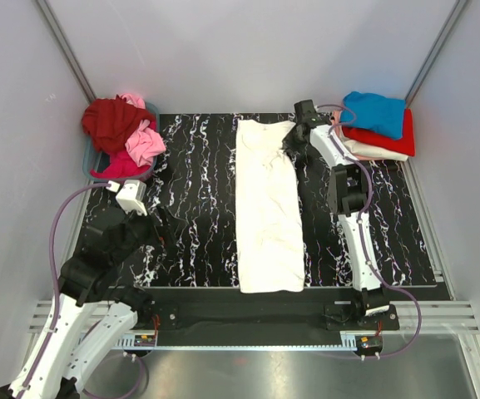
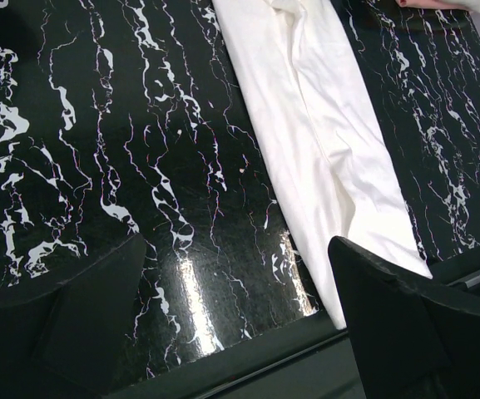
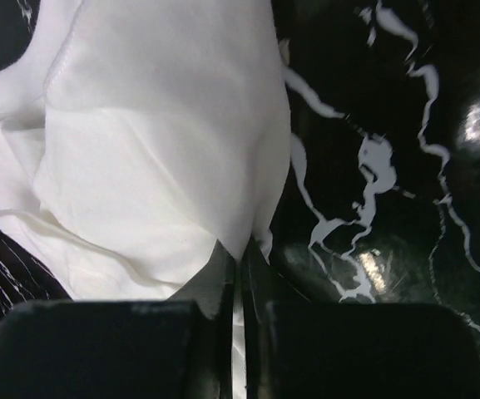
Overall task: Fold and stack the t-shirts
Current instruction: Fold the tshirt
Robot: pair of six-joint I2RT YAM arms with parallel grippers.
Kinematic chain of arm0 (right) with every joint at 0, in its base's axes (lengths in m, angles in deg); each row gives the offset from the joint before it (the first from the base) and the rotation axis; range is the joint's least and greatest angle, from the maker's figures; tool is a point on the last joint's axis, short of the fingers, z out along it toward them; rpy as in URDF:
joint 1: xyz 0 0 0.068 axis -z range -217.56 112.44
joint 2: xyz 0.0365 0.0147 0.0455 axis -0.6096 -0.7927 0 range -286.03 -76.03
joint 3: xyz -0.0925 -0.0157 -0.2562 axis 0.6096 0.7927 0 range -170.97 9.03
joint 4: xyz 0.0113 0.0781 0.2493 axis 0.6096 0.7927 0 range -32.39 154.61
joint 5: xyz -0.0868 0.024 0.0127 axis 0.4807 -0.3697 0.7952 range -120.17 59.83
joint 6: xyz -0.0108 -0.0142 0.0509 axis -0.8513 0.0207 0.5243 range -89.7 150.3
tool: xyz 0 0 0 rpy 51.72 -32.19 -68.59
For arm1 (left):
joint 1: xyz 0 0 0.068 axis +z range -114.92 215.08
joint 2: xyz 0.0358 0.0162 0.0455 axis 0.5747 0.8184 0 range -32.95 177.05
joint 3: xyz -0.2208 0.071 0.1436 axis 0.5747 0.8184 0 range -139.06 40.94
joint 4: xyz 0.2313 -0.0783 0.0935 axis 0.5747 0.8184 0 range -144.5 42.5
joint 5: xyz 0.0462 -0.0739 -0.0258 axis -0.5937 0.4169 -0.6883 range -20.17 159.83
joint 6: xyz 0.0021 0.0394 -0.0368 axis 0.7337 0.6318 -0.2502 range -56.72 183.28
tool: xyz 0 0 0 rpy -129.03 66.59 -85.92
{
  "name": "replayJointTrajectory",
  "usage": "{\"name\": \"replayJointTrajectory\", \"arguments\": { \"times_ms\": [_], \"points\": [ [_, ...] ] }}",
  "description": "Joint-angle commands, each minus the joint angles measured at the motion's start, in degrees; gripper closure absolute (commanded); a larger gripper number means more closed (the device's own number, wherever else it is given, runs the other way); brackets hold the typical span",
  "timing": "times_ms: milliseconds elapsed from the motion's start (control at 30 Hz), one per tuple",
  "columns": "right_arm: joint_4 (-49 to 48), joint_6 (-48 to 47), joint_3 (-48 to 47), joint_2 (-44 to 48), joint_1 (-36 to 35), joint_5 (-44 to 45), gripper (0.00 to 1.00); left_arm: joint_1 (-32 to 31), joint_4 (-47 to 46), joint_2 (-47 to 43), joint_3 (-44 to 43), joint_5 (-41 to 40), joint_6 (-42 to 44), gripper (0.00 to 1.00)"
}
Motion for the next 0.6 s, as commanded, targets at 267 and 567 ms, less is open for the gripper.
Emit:
{"name": "replayJointTrajectory", "arguments": {
  "times_ms": [267, 567],
  "points": [
    [2.61, -7.89, -12.41, -8.24, 0.02, -11.52, 0.19, -0.13, -3.46, 0.47, 0.71, 0.56, 0.16, 0.01],
    [1.48, -15.03, 14.41, 19.59, 0.46, 0.95, 0.0, -0.39, -3.72, 4.24, 0.8, 2.4, 0.07, 0.01]
  ]
}}
